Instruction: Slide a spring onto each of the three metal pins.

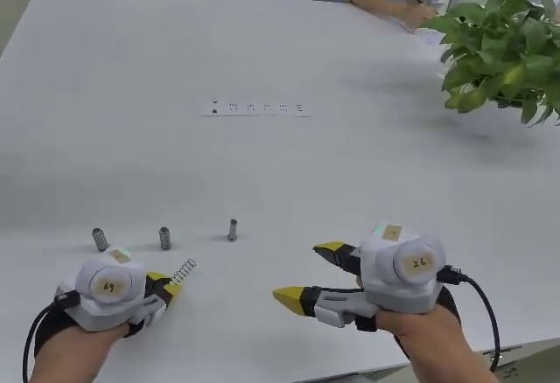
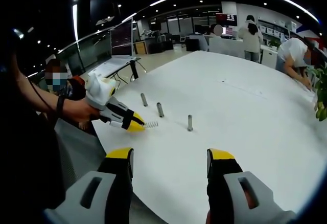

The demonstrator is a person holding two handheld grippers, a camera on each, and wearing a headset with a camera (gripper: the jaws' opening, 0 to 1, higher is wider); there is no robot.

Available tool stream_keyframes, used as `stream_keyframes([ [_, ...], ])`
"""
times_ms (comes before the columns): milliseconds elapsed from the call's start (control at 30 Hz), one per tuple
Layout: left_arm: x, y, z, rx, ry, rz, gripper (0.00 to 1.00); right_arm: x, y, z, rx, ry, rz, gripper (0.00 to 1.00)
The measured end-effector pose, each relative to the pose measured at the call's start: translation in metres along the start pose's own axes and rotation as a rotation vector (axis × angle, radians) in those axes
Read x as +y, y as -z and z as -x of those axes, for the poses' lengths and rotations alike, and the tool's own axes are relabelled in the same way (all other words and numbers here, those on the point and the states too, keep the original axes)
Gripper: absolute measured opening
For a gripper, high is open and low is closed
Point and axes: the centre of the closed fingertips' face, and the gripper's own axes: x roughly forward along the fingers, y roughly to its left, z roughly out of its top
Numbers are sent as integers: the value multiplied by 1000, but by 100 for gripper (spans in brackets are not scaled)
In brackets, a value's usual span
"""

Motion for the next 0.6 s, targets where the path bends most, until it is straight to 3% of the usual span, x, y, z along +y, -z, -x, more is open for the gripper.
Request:
stream_keyframes([
  [267, -3, -6, 14, -28, -4, 3, 3, 2, 0, 0, -3, -5, -3, 56],
  [600, -13, -25, 27, -69, 11, -28, 3, 6, -1, -1, 1, -17, 2, 56],
])
